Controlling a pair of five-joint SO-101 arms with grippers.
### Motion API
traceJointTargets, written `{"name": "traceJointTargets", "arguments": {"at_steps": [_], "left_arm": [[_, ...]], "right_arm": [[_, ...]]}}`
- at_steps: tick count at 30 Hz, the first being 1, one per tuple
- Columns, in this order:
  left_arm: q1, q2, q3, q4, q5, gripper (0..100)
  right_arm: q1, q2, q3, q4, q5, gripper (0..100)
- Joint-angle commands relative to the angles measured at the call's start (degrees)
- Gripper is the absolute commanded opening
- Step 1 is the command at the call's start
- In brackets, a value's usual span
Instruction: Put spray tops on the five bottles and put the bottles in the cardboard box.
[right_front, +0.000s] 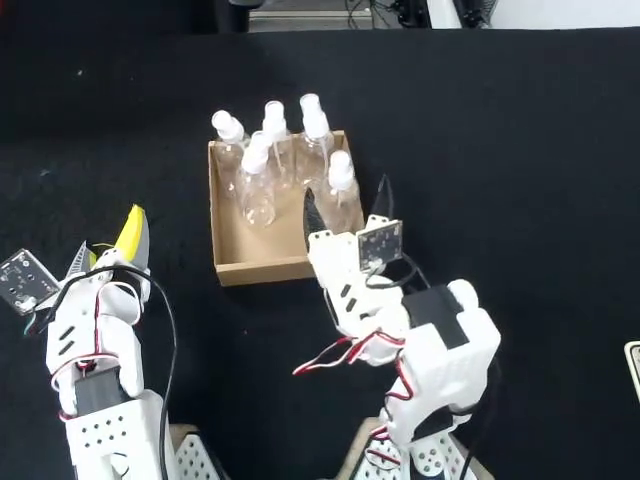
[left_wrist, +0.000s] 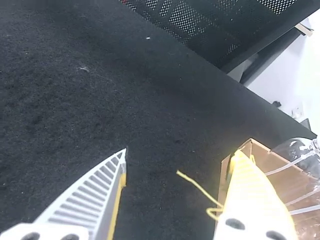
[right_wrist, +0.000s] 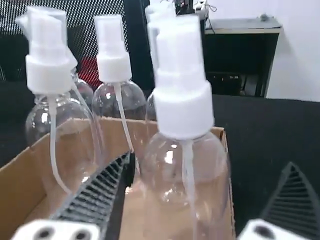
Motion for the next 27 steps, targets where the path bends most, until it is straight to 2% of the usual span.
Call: {"name": "traceJointTargets", "arguments": {"at_steps": [1,18,21,25,27], "left_arm": [[0.2,-0.7,1.3,-1.5,-0.7,31],[0.2,-0.7,1.3,-1.5,-0.7,31],[0.2,-0.7,1.3,-1.5,-0.7,31],[0.2,-0.7,1.3,-1.1,-0.7,31],[0.2,-0.7,1.3,-1.1,-0.7,29]], "right_arm": [[-0.6,-4.4,0.5,-1.3,0.0,38.2],[-2.5,-23.6,11.4,-1.3,-0.3,38.0],[-1.9,-27.5,14.5,-1.2,-0.4,28.6],[-0.4,-32.7,18.2,-1.7,-0.4,0.2],[2.2,-34.7,18.2,-1.2,-0.4,6.6]]}}
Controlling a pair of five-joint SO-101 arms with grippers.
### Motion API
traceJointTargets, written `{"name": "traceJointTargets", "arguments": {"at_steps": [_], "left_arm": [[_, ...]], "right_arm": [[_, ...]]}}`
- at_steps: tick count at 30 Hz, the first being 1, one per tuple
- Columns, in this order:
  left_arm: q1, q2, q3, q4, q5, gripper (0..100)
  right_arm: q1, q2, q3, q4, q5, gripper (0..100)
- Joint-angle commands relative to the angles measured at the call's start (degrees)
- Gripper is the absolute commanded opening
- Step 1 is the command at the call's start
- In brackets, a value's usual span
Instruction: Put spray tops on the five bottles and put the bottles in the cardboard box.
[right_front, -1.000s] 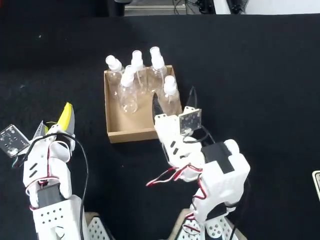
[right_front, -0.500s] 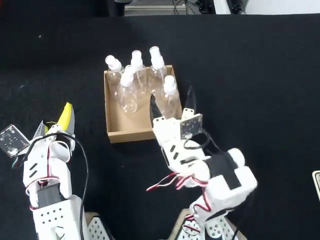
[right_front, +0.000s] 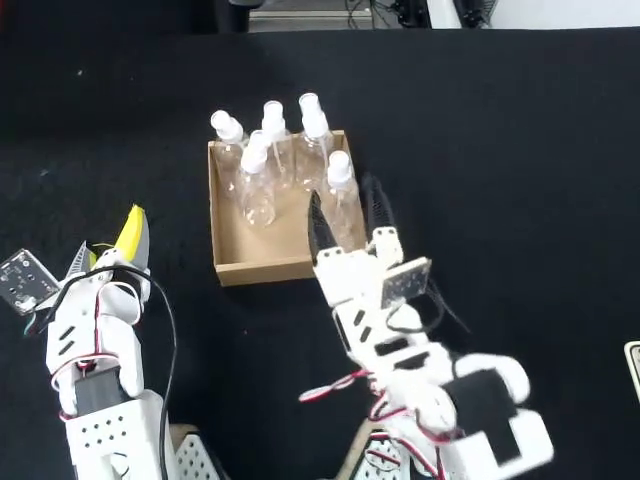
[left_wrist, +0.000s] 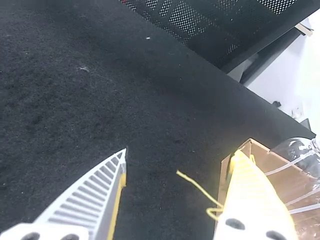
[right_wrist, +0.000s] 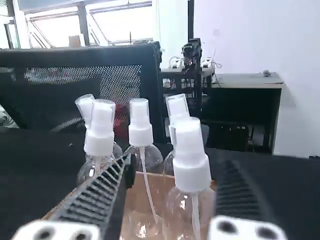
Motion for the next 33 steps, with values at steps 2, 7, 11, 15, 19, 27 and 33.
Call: {"name": "traceJointTargets", "arguments": {"at_steps": [2,7,11,15,19,27,33], "left_arm": [[0.2,-0.7,1.3,-1.3,-0.8,23],[0.7,-0.7,1.3,-1.4,-0.8,4],[3.6,-0.7,1.3,-1.0,-5.5,4],[7.9,-0.2,1.3,-0.4,-10.1,4],[9.2,-0.7,1.3,1.5,-13.2,4],[9.2,-0.7,1.3,1.5,-13.2,4],[9.2,-0.7,1.3,1.5,-13.1,4]], "right_arm": [[7.2,-5.6,0.1,-1.2,-0.4,5.5],[15.6,-5.8,0.1,-1.1,-0.4,0.9],[19.4,-5.8,0.1,1.3,-0.4,1.1],[19.9,-5.8,0.1,11.1,-0.4,1.1],[20.3,-5.9,0.1,18.9,-0.4,1.1],[25.4,-5.9,0.1,25.3,-0.4,1.1],[25.1,-6.3,0.0,29.1,-0.4,1.1]]}}
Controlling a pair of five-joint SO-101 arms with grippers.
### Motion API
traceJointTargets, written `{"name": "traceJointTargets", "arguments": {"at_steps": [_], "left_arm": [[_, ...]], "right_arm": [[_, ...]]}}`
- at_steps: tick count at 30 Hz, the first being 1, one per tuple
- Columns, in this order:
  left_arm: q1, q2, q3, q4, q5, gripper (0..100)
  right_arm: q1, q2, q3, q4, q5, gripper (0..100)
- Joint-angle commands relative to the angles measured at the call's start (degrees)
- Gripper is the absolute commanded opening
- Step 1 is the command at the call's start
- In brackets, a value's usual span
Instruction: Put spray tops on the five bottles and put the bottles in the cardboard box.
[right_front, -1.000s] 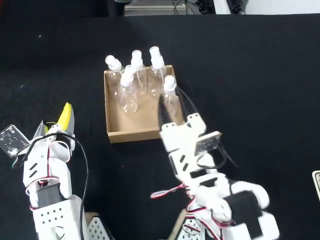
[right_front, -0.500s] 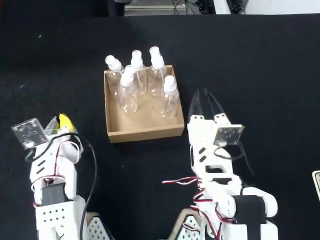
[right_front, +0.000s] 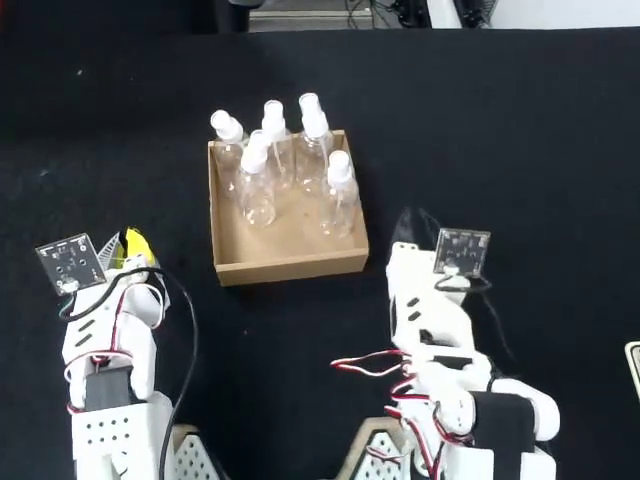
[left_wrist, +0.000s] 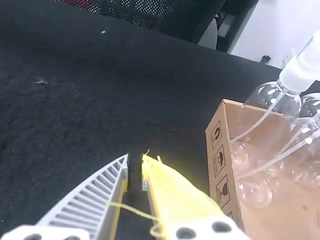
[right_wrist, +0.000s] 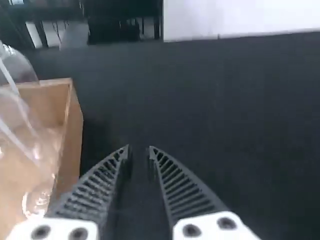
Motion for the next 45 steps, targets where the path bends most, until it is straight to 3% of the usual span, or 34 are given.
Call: {"name": "traceJointTargets", "arguments": {"at_steps": [1,6,9,22,29,34,41,45], "left_arm": [[0.7,-0.7,1.3,0.4,-0.2,4],[0.7,-0.7,1.3,0.4,-0.2,5],[0.7,-0.7,1.3,0.4,-0.2,5],[0.7,-0.7,1.3,0.4,-0.2,5],[0.7,-0.6,1.3,0.7,-0.4,5],[4.1,-0.4,1.3,-0.4,-0.4,5],[5.8,-0.6,1.3,17.3,-0.3,4],[5.8,-0.6,1.3,29.4,-0.4,4]], "right_arm": [[0.9,-2.4,0.0,0.3,-0.4,1.1],[1.2,-7.1,0.0,2.0,-0.5,1.1],[1.2,-12.7,0.0,9.3,-0.5,1.1],[-2.8,-68.6,1.4,75.1,-0.5,1.1],[-2.8,-91.5,0.7,100.7,-0.4,1.1],[-2.6,-89.5,0.7,108.7,-0.4,1.1],[-2.8,-89.2,0.8,126.5,0.0,1.1],[-2.8,-90.0,0.8,126.7,-0.1,1.2]]}}
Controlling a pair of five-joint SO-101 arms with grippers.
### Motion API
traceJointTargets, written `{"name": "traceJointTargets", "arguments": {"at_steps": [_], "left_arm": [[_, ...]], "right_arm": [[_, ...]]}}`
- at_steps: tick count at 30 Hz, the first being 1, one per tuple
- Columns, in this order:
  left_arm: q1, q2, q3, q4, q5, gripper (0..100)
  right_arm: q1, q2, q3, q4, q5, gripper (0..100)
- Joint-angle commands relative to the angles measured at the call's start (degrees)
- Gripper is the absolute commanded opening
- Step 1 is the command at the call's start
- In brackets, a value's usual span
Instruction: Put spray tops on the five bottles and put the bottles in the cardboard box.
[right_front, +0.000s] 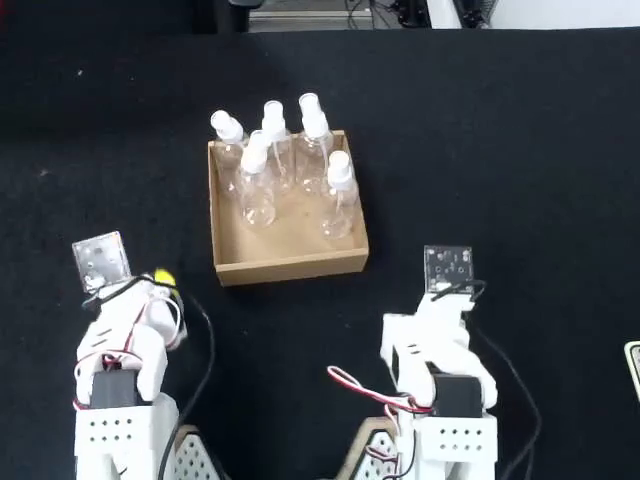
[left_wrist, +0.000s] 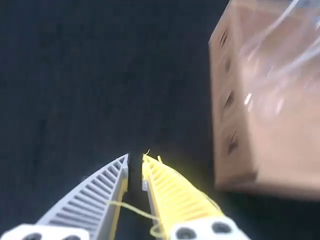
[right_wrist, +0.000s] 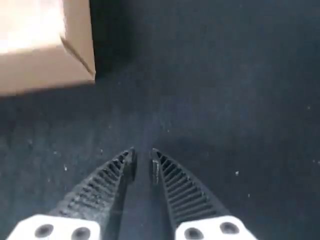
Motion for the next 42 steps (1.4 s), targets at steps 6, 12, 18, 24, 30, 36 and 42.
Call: {"name": "traceJointTargets", "arguments": {"at_steps": [6,12,18,24,30,36,42], "left_arm": [[0.8,-2.1,0.8,19.0,-0.1,4],[0.8,-5.6,1.0,19.1,-0.1,4],[2.1,-8.1,0.9,19.1,-0.1,4],[2.1,-8.1,0.9,19.1,-0.1,4],[1.9,-7.6,0.9,19.1,-0.1,4],[1.9,-7.6,0.9,19.1,-0.1,4],[1.9,-7.6,0.9,19.1,-0.1,4]], "right_arm": [[-0.3,-4.5,-0.5,2.1,0.3,1.2],[-1.8,-5.9,-0.6,2.6,0.3,1.2],[-1.8,-5.8,-0.6,2.6,0.3,1.2],[-1.8,-5.7,-0.6,2.6,0.3,1.2],[-1.8,-5.7,-0.6,2.6,0.3,1.2],[-1.8,-5.7,-0.6,2.6,0.3,1.2],[-1.8,-5.7,-0.6,2.6,0.3,1.2]]}}
